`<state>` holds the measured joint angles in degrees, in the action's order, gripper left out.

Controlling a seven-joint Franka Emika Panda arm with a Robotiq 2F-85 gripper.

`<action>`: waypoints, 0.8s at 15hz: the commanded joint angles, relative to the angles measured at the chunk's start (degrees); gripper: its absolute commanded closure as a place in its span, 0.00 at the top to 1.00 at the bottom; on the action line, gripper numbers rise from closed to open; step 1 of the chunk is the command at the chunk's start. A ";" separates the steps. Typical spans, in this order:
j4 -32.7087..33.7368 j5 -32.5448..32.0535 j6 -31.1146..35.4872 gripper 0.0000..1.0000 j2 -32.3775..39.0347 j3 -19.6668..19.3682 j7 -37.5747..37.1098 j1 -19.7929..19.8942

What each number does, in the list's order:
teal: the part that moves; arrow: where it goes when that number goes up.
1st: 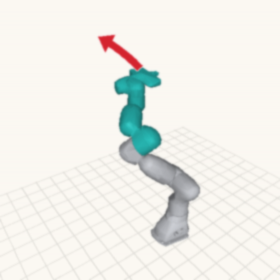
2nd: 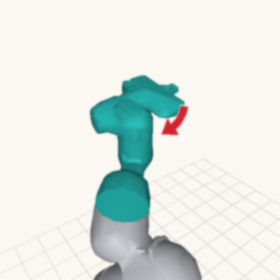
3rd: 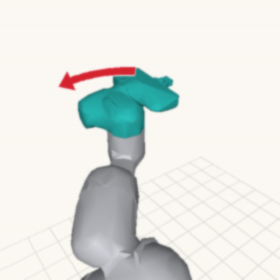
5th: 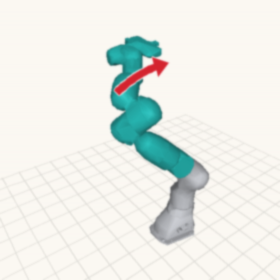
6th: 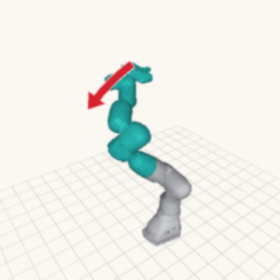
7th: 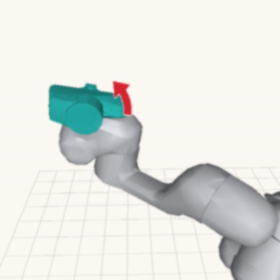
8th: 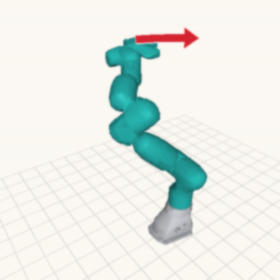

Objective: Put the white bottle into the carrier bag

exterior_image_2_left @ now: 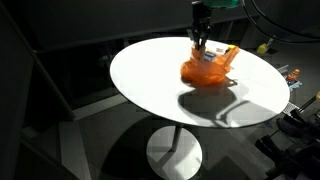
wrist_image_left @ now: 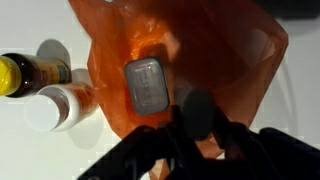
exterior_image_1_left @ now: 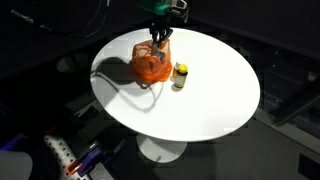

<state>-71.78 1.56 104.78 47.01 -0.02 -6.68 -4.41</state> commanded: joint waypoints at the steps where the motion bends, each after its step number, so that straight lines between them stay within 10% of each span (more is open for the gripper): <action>1: 4.46 -0.58 -2.96 0.10 2.18 0.34 1.08 0.18; 10: 6.58 -0.44 -4.86 0.20 4.12 0.47 1.53 0.23; 11: 6.53 -0.45 -5.03 0.51 4.08 0.51 1.61 0.20; 12: 6.33 -0.40 -5.27 0.60 3.75 0.58 1.75 0.20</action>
<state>-68.24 1.56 101.98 49.83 0.00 -6.27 -4.48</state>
